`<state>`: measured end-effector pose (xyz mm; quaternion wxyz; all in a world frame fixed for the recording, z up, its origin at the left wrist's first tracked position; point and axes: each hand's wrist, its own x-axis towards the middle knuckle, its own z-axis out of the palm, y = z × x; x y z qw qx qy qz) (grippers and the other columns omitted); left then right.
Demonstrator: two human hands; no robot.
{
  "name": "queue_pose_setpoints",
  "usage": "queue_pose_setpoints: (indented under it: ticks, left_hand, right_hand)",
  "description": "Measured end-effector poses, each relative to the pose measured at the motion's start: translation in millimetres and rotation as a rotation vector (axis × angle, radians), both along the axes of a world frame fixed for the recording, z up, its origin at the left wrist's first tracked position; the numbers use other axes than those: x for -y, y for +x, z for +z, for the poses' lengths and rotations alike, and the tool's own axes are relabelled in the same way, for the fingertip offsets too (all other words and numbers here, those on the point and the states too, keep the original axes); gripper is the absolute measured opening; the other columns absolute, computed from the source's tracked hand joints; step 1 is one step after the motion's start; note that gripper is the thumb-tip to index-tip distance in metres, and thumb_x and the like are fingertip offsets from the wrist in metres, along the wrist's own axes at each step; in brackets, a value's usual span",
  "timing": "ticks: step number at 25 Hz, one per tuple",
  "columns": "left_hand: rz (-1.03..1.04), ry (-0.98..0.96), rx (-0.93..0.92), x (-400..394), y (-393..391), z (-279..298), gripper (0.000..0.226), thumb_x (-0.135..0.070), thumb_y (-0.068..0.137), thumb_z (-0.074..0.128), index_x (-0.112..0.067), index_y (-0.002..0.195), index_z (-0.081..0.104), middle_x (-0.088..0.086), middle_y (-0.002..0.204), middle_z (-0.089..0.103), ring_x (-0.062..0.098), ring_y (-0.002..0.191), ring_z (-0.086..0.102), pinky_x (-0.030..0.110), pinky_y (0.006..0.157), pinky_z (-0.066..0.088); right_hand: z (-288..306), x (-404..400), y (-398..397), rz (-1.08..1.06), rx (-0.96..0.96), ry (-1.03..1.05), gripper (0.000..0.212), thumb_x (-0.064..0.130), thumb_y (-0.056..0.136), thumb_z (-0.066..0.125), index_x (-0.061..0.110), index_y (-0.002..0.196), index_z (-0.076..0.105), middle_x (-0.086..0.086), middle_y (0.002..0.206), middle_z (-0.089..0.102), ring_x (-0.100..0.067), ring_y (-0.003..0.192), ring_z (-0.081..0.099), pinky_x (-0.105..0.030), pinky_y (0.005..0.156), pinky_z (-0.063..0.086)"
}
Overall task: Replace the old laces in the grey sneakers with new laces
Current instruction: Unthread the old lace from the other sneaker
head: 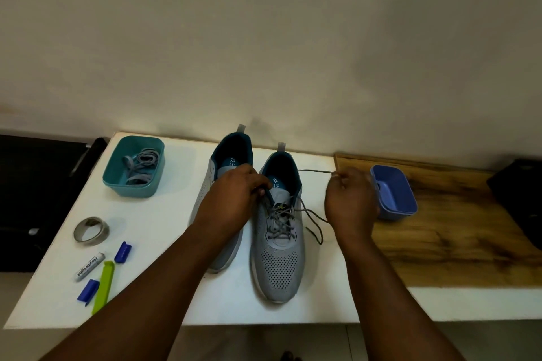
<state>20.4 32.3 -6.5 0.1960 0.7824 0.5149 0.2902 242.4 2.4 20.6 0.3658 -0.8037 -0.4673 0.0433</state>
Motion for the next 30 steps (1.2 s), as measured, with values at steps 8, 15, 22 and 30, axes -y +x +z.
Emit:
queue_pose_setpoints:
  ticks: [8,15,22,30]
  left_hand:
    - [0.072,0.079,-0.110,20.5,19.8,7.7,0.031,-0.041,0.091,0.054,-0.032,0.116,0.071,0.000,0.135,0.053,0.023,0.126,0.045,0.042,0.101,0.042]
    - [0.162,0.065,-0.255,27.0,42.7,-3.2,0.024,-0.050,0.094,0.057,-0.041,0.109,0.073,0.003,0.157,0.038,0.036,0.153,0.011,0.063,0.119,0.000]
    - [0.453,0.014,0.066,25.7,30.2,3.9,0.021,-0.037,0.090,0.055,-0.025,0.101,0.068,0.002,0.126,0.051,0.030,0.130,0.041,0.051,0.108,0.030]
    - [0.161,0.184,-0.282,24.3,47.5,-1.3,0.028,-0.046,0.092,0.063,-0.037,0.118,0.070,0.007,0.157,0.040,0.040,0.153,0.014,0.065,0.119,0.003]
  right_hand:
    - [-6.1,11.2,8.8,0.065,0.266,-0.466,0.028,0.035,0.094,0.058,0.029,0.120,0.065,-0.006,0.128,0.060,-0.032,0.118,0.058,-0.056,0.104,0.044]
    - [-16.6,6.4,-16.0,0.516,-0.029,-0.239,0.048,0.023,0.089,0.037,0.043,0.121,0.067,0.008,0.119,0.064,-0.014,0.112,0.061,-0.050,0.103,0.047]
    - [-16.8,3.2,-13.1,0.474,-0.114,-0.168,0.033,0.028,0.091,0.038,0.039,0.097,0.068,0.017,0.105,0.065,-0.006,0.100,0.061,-0.049,0.097,0.049]
    - [-19.4,7.5,-12.4,0.540,-0.108,-0.161,0.032,0.017,0.099,0.044,0.029,0.113,0.070,0.010,0.113,0.066,-0.008,0.104,0.062,-0.044,0.095,0.053]
